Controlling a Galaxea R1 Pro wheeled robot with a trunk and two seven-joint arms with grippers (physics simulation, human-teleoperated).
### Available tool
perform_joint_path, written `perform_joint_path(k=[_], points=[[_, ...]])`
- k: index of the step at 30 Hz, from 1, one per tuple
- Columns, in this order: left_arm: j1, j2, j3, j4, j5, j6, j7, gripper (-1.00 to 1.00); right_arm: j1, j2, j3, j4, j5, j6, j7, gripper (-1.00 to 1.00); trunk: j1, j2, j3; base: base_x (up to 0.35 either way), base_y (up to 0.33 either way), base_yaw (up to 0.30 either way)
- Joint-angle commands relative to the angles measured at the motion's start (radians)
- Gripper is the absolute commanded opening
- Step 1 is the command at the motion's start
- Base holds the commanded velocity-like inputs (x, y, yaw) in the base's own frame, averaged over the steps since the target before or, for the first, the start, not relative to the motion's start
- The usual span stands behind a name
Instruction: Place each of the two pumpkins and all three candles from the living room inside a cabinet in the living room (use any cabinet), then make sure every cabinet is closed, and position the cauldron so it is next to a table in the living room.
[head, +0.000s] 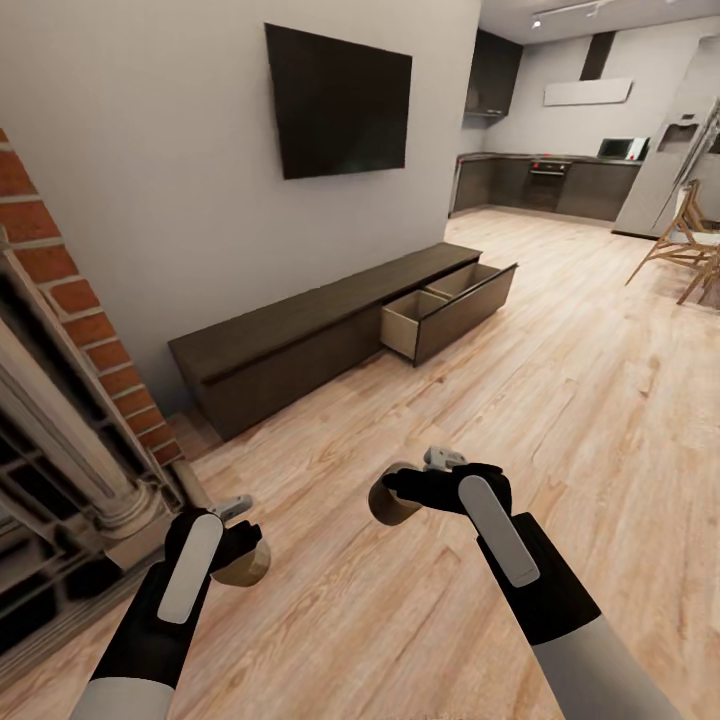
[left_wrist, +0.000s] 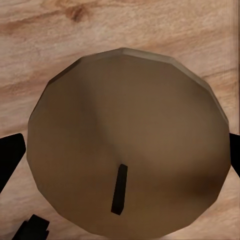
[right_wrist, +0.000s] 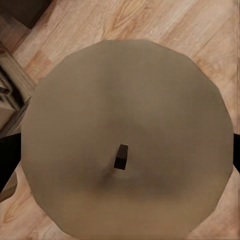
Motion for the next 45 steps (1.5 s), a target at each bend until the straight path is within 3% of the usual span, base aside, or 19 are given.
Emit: perform_joint_path(k=[1, 45], points=[[-0.001, -0.001, 0.002, -0.001, 0.010, 0.002, 0.010, -1.00, -0.001, 0.000, 0.001, -0.001, -0.011, 0.000, -0.010, -1.00, 0.000, 0.000, -0.002, 0.000, 0.000, -0.217], [-0.001, -0.001, 0.002, -0.001, 0.009, 0.002, 0.008, -1.00, -0.001, -0.001, 0.000, 0.001, -0.025, -0.001, -0.010, -1.00, 0.000, 0.000, -0.036, 0.000, 0.000, -0.221]])
